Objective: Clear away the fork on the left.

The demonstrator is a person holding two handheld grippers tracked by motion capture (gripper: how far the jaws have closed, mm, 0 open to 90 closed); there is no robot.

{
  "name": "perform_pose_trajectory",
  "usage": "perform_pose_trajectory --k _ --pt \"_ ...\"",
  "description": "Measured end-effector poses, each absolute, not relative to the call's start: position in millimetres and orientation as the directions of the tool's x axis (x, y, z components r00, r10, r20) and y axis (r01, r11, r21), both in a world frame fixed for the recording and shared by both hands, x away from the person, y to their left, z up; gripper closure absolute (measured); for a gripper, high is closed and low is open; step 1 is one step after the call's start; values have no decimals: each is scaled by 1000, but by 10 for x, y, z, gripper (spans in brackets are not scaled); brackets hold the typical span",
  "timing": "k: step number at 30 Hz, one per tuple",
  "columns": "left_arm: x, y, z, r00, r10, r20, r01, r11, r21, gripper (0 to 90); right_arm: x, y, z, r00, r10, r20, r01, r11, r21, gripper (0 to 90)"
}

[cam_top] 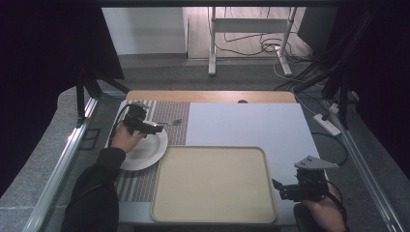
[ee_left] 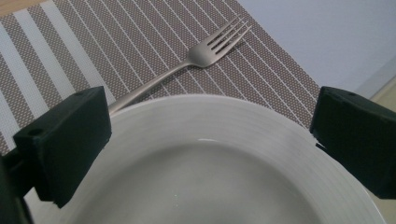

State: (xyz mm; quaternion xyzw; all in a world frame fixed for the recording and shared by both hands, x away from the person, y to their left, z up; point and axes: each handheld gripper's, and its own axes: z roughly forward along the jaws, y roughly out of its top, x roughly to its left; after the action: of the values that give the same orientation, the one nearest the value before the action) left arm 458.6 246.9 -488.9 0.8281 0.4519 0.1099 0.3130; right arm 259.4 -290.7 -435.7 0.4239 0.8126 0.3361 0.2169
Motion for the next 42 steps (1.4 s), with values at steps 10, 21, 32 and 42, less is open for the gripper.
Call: perform_pose_trajectory --k 10,21,32,42 --pt "4875 2449 -4933 569 817 -95 696 -417 585 0 2598 -2907 -4360 -546 835 -65 545 413 730 0" --pt "5175 2387 -5034 601 796 -67 714 -498 492 0 2600 -2906 -4361 -550 833 -65 545 416 728 0" --pt "5354 2429 -5187 607 792 -70 734 -524 431 95 2600 -2907 -4362 -553 831 -63 544 417 728 0" --pt "5408 2445 -5183 652 758 -32 706 -591 389 436 2600 -2905 -4362 -555 829 -65 544 421 726 0"
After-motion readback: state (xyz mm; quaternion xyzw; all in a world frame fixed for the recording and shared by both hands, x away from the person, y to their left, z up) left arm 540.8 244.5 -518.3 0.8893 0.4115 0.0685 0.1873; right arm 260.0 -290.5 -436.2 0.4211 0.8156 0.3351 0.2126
